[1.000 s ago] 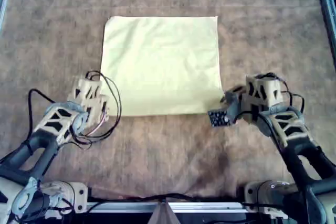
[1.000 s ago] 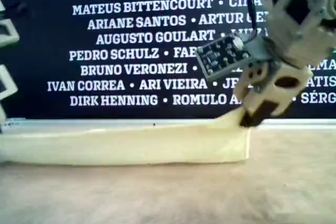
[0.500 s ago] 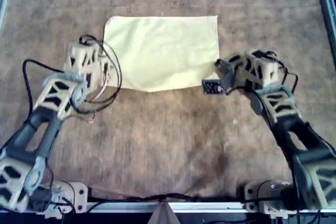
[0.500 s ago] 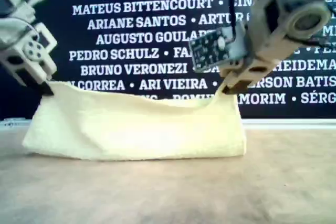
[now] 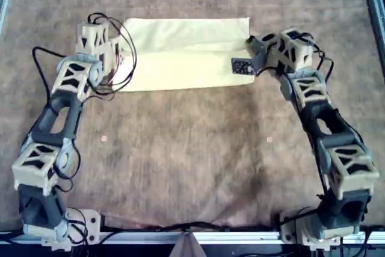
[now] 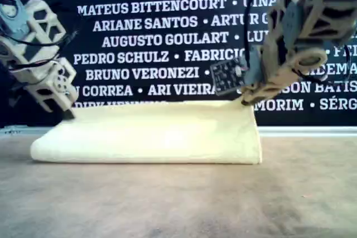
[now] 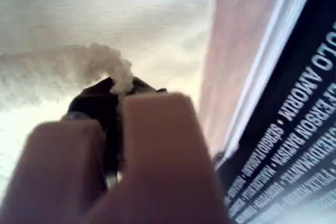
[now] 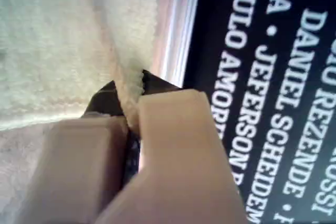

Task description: Fold a cloth

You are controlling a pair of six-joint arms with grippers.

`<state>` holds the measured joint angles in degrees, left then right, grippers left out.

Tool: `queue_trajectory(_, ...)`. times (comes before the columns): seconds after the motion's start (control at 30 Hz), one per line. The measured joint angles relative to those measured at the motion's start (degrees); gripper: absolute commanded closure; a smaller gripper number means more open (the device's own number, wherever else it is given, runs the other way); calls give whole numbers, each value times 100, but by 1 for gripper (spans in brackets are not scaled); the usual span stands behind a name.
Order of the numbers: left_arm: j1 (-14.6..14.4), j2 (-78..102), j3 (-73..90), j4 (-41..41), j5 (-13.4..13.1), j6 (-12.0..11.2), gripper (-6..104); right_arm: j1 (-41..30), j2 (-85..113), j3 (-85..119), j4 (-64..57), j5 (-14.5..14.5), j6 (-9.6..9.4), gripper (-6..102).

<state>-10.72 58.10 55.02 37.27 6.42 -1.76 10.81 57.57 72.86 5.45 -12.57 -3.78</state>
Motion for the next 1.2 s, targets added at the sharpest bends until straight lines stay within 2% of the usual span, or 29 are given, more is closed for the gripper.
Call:
queue_trajectory(0.3, 9, -993, -1406, 0, -9, 0, 97, -114, -949, -1107, 0, -26, 0, 98)
queue_trajectory(0.53, 9, -1143, -1477, 0, -9, 0, 97, -114, -1204, -1433, 0, -26, 0, 98)
queue_trajectory(0.83, 246, -1178, -1512, 0, -9, 0, 97, -105, -1758, -2180, 0, -26, 0, 97)
queue_trajectory(1.2, 255, -1898, -2224, 0, -9, 0, 96, -105, -1951, -2373, 0, -26, 0, 96)
